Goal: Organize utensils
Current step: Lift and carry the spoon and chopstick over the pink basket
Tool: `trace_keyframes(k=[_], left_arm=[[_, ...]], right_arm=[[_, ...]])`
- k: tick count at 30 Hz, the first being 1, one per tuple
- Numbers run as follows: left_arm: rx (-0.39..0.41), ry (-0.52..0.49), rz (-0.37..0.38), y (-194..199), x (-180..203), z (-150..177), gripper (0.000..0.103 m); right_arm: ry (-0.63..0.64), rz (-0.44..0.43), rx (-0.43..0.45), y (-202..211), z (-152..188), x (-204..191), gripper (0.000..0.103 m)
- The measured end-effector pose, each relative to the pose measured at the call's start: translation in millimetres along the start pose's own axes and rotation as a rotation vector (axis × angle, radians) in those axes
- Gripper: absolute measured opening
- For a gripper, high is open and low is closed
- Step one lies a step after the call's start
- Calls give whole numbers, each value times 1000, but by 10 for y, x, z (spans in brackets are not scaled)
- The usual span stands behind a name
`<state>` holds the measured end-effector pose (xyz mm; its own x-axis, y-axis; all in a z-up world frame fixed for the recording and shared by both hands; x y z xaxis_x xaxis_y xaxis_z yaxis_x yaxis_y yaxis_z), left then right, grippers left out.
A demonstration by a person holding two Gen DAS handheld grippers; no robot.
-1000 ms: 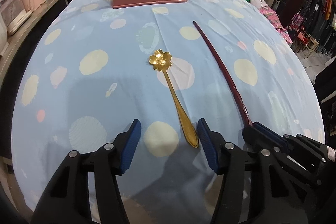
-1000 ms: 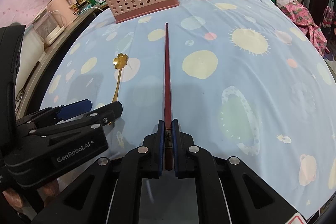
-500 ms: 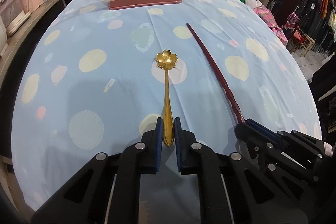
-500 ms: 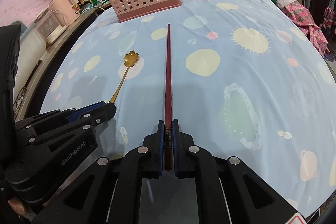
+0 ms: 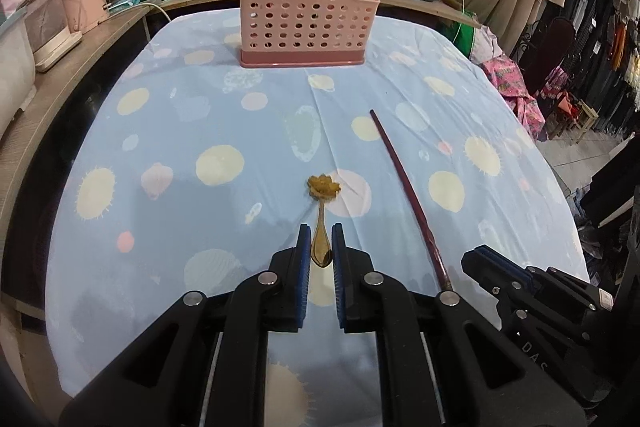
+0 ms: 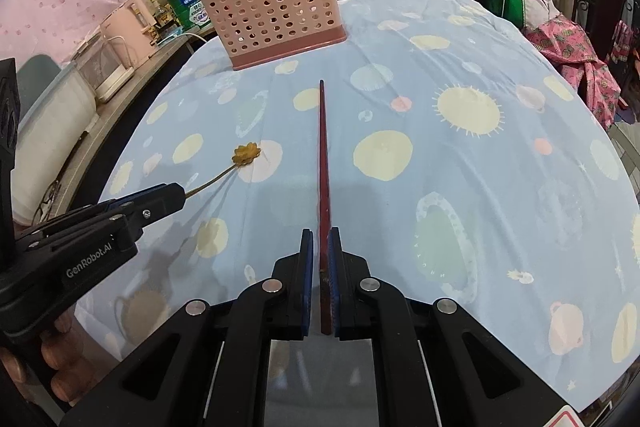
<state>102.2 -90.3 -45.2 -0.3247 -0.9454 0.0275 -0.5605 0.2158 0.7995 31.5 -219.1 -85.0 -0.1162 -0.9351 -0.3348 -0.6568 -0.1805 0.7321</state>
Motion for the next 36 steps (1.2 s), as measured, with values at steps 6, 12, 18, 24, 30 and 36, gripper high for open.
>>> trace_keyframes(k=[6,12,18,24,30,36], left_arm=[[29,14,7,74,-57,-105,10],[7,15,10,19,-59,-54,10],[2,16,15,18,-63,-56,9],[28,27,14,101,-106,-123,9],[68,41,17,240,-159,-279,1],[105,39,10,346,-202,-456,1]], right_arm=[[-3,-15,-5,-20,-70,4,7],[-4,8,-67,-158,68,39,19],[3,19,-112,-251,163,50,13],[22,22,-61,-128,57,10,8],[30,-3,19,97,-175,-65,8],[37,-37,107,329,-468,-168,7]])
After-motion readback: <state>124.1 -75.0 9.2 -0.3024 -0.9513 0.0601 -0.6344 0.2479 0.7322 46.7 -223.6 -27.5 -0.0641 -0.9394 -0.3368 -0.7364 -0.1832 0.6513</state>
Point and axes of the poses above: each gripper's, at about its wrist camera, not at the fingertips, and y roughly against the way its jaws point, x to its right, z to its underside, the point moved 4 cm from there along -y, roughly the way its jaws point, and after that the axes turned 6 degrees about -z, right-handed, at the moved point
